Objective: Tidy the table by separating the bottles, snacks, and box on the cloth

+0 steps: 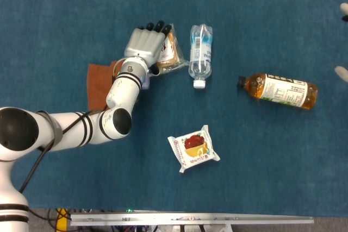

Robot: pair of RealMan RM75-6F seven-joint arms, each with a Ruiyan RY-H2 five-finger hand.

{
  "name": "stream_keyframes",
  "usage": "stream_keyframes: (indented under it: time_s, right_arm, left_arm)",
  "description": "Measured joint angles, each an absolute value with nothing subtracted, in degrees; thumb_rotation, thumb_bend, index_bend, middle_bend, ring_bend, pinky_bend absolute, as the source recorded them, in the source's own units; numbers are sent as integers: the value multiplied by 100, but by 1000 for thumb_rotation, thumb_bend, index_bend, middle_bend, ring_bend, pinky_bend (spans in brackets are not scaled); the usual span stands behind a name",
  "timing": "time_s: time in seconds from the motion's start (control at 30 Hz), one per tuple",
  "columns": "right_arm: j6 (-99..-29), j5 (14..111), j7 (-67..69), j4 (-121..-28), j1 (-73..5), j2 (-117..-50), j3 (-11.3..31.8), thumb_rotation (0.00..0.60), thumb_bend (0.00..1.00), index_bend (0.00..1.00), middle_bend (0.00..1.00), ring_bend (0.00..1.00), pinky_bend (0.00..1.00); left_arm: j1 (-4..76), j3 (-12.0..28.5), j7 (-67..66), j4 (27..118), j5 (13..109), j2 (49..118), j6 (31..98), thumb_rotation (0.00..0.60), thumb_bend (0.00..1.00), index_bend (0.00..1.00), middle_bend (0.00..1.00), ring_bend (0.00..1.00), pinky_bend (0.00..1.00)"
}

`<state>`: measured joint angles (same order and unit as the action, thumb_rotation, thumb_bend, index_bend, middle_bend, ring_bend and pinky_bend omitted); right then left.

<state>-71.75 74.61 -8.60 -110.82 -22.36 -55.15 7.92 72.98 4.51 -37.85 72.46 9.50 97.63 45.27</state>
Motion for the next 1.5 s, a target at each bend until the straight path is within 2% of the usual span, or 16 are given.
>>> stream_keyframes:
  time_s: [0.13,0.33,0.63,0.9,1.2,1.4,1.5]
  right_arm:
    - [-7161,7407,-877,-11079,-2227,-5530,815,600,136,88,281,288,495]
    - [-7120,7312,-901,-11083,-2234,-5550,868,600,135,89,281,288,495]
    - [-7050,7193,-952,-11102,-2274,-5584,943,600,136,89,281,288,495]
    - [-7003,7110,-915,-11053,-2319,-5615,1029,600,136,92,283,289,495]
    - [-7004,7004,-858,-11012,-2325,-5613,1098,600,136,93,283,290,495]
    - [-7034,6510,-904,-11697,-2253,-5494,1087,600,136,93,283,290,495]
    - [-6995,6599,-891,-11684,-2250,-5480,1080,600,135,93,283,290,495]
  left_arm:
    - [7190,550,-3680,7163,1128,9836,4595,600,246,276,257,284,296]
    - [7024,705,-3535,7138,1341,9828,4608,600,246,308,299,295,319]
    - [6808,921,-3258,7447,1665,9528,4593,600,246,313,308,295,326]
    - [6575,968,-3063,8116,2087,9034,4701,600,246,311,312,295,327]
    - [6229,846,-2894,9309,2896,8333,4991,600,246,305,313,296,327]
    - [6015,641,-2910,10139,3327,7901,5217,600,246,301,312,296,327]
    - [5911,543,-2938,10529,3480,7719,5374,600,246,301,312,296,327]
